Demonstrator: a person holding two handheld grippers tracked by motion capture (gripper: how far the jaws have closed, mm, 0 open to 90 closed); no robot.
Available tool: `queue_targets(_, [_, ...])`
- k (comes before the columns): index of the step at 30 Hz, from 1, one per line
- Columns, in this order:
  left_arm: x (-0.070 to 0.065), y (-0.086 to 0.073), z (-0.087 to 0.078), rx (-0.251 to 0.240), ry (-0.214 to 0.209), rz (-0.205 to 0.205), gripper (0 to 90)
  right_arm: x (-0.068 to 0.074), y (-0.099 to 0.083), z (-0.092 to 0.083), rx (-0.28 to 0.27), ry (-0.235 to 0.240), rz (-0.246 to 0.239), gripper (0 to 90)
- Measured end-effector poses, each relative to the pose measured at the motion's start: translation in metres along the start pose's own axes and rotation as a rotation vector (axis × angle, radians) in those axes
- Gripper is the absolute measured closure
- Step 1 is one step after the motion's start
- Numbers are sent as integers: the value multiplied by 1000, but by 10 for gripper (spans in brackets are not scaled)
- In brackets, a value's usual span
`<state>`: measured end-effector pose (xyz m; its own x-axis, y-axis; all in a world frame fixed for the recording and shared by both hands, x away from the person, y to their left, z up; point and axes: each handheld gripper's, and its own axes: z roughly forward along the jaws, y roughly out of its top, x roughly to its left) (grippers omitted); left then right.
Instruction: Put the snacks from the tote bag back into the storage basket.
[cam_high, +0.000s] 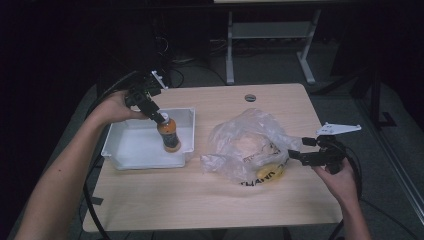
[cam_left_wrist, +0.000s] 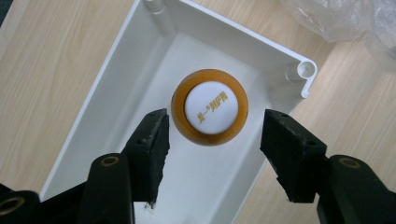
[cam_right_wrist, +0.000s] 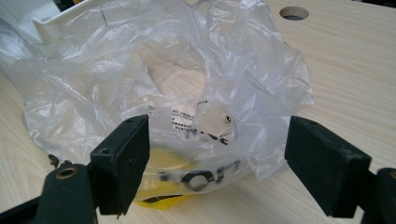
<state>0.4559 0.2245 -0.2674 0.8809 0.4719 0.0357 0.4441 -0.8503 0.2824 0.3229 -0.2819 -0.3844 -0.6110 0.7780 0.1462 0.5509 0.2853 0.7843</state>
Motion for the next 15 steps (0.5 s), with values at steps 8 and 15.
queue_targets(8, [-3, -11, -12, -29, 16, -16, 387, 1, 1, -1, -1, 0, -1, 214])
queue_targets(15, [-3, -27, -19, -58, 19, -41, 373, 0, 1, -2, -4, -2, -2, 214])
